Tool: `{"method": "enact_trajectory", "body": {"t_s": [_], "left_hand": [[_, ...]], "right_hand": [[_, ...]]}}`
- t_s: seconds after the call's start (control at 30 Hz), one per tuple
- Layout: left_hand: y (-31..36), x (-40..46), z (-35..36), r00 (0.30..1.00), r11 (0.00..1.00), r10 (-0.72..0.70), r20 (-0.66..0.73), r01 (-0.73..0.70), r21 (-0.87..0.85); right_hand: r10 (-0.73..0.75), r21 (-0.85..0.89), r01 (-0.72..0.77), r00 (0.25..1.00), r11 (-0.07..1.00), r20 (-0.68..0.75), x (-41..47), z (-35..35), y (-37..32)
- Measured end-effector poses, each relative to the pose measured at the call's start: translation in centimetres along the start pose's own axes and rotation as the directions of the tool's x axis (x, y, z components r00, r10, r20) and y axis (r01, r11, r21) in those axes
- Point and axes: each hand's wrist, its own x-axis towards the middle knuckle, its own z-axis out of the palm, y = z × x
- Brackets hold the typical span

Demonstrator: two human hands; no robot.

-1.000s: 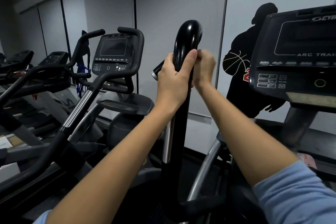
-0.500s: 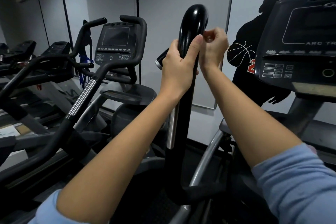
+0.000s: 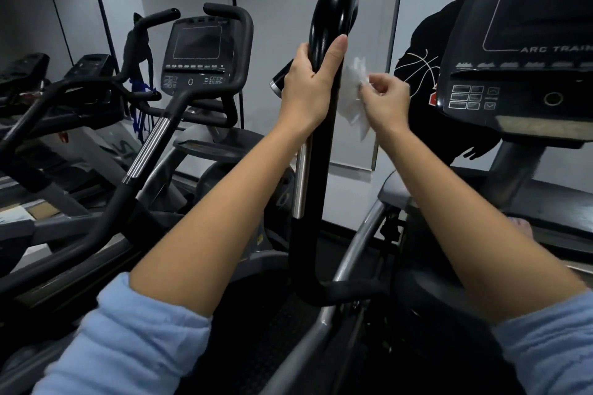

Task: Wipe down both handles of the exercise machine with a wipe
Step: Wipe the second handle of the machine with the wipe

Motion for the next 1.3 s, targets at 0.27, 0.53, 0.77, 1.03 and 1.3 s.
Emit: {"method": "enact_trajectory", "body": {"t_s": [0.27,0.53,0.77,1.03,1.3], "left_hand": [[-0.3,-6.9,-2.0,0.966,0.955,0.249,-0.065,-0.233,0.185],[-0.1,-13.4,-7.6,0.87,0.997,-0.034,0.491,0.067,-0.049],[-2.0,-16.6,-12.0,0.858,0.98,-0.154,0.49,0.194,-0.032],[-3.5,-16.4,-10.8,0.904,0.96,-0.266,0.335,0.279,0.009],[-3.0,-12.7,-6.7,0.967,0.99,-0.117,0.225,0.095,0.107]], "right_hand": [[-0.117,0.11,0.097,0.974,0.989,0.194,-9.5,-7.3,-3.8],[-0.097,0.167,0.057,0.966,0.984,0.241,-17.4,-8.3,-6.9],[0.226,-0.04,-0.223,0.938,0.974,0.262,-22.5,-7.9,-3.8],[0.333,0.032,-0.332,0.942,0.943,-0.037,-23.6,-2.6,-0.4],[0.188,-0.076,-0.175,0.955,0.982,0.228,-23.1,1.4,2.3]]}}
